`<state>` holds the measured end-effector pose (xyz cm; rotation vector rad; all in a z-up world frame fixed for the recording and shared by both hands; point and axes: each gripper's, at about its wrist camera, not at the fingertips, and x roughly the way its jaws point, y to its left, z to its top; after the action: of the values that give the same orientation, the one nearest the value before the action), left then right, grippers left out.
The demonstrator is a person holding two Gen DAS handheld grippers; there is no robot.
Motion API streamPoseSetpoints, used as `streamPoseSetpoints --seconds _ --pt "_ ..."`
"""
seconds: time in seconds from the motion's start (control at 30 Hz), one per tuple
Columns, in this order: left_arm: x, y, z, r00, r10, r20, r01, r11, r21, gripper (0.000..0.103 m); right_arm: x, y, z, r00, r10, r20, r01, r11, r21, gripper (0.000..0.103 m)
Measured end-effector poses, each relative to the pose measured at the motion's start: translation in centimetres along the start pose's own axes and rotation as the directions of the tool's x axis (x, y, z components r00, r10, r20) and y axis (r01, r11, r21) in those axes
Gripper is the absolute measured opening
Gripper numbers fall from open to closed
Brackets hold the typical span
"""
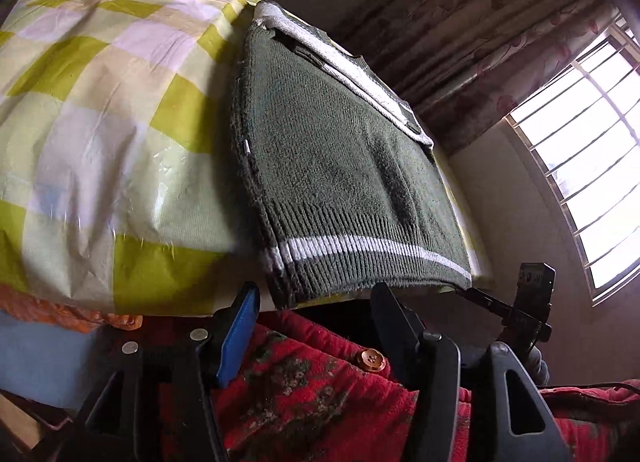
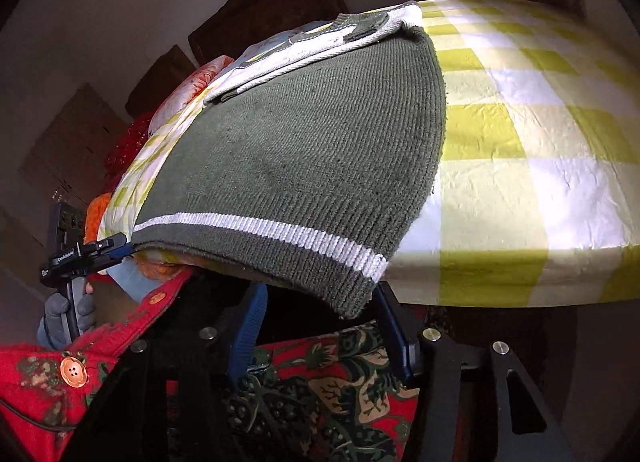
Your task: Fold small clothes
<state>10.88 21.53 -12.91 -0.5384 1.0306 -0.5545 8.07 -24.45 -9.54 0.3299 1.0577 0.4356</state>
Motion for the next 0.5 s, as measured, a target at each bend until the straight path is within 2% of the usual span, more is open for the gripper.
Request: streamPoseSetpoints --seconds 0.13,0.23,0.4,0.43,0.47,0.5 --pt "-0.7 0.5 0.0 0.995 -0.099 0.025 0.1 0.994 -0.049 0.063 -0.6 -0.3 0.2 0.998 0.05 0.039 -0.052 0.997 0.054 0.103" --pt "-0.7 1.4 0.4 0.985 -0.166 0.039 0.17 0.977 -0.13 0.064 -0.9 -1.0 0.6 0.991 0.11 0.073 -0.118 0.986 0.117 0.103" --pt "-0.1 2.5 0.7 0.966 -0.252 0.06 0.259 0.939 -0.227 0.064 -1.0 -1.1 0.9 0.988 0.118 0.097 -0.13 0.984 0.123 0.103" --pt "-0.3 2.6 0.7 0.964 -0.257 0.072 0.267 0.935 -0.232 0.063 -1.0 -1.1 0.9 0.988 0.121 0.101 -0.132 0.984 0.119 0.086" --pt "-0.3 2.7 0.8 0.962 -0.259 0.082 0.271 0.934 -0.235 0.063 -1.1 -1.0 1.0 0.986 0.127 0.106 -0.139 0.984 0.112 0.041" --pt "-0.5 2.9 1.0 0.961 -0.261 0.091 0.276 0.931 -0.239 0.063 -1.2 -0.8 1.0 0.986 0.13 0.109 -0.141 0.985 0.104 0.034"
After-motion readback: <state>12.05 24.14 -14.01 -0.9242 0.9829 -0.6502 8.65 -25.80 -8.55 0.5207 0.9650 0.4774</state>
